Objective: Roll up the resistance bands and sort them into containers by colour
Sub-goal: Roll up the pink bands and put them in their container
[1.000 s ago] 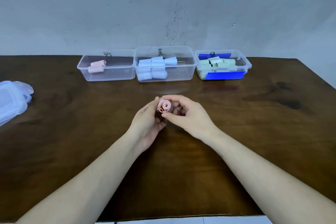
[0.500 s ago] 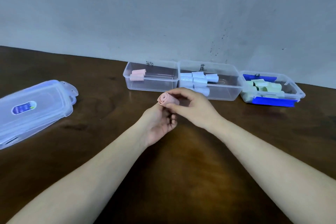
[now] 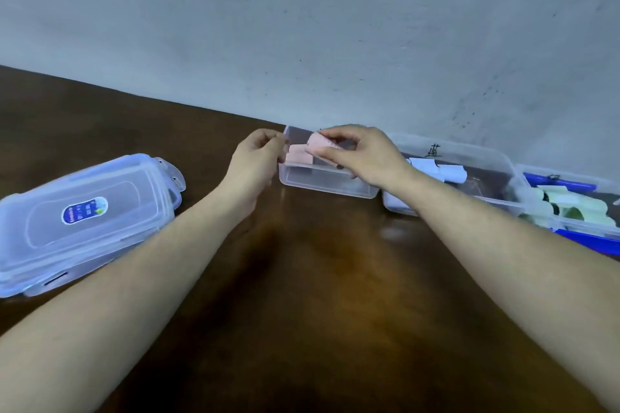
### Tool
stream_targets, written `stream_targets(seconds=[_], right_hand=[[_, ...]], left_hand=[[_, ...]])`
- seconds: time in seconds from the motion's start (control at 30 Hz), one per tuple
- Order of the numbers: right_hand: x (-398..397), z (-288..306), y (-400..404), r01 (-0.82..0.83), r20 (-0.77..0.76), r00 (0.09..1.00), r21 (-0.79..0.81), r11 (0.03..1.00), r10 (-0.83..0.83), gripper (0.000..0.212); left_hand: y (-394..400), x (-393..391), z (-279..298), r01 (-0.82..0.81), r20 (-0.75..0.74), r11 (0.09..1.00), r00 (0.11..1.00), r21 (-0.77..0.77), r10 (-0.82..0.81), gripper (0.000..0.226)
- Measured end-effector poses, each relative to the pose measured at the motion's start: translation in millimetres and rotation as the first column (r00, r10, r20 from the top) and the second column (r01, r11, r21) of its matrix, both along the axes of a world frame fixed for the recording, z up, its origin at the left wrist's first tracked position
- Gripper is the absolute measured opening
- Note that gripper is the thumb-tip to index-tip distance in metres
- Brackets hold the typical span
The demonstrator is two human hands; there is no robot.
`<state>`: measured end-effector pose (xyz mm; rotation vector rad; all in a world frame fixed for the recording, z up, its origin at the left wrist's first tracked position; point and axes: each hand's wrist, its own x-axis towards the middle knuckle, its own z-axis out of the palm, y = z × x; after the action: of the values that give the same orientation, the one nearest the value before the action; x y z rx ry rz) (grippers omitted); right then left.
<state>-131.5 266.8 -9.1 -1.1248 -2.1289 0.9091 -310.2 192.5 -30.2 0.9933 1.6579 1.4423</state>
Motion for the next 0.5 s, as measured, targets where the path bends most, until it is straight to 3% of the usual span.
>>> stream_targets(seconds=[0.1, 0.23, 0.33, 0.5], right_hand=[[-9.8, 0.1, 25.8, -0.008, 0.092, 0.996, -0.030, 1.000, 0.010, 0.031], [-19.4, -6.8, 50.6, -0.029, 0.211, 0.975, -0.188, 0.982, 0.069, 0.032], [-28.0, -12.7, 64.2, -0.028, 0.231, 0.968, -0.277, 0.961, 0.095, 0.028], [-41.6, -15.3, 67.7, -0.031, 0.374, 0.917, -0.282, 0.959, 0.140, 0.025]], left_hand=[[21.4, -13.7, 2.7, -0.033, -0.141, 0.999, 0.989, 0.020, 0.035, 0.016], [45.4, -24.3, -1.8, -0.020, -0.322, 1.000, 0.946, -0.020, 0.013, 0.018], [60.2, -31.0, -5.7, -0.011, -0.354, 0.992, 0.935, -0.127, -0.035, 0.023], [70.6, -30.3, -18.8, 0.048, -0.319, 0.968, 0.939, -0.245, -0.128, 0.027]])
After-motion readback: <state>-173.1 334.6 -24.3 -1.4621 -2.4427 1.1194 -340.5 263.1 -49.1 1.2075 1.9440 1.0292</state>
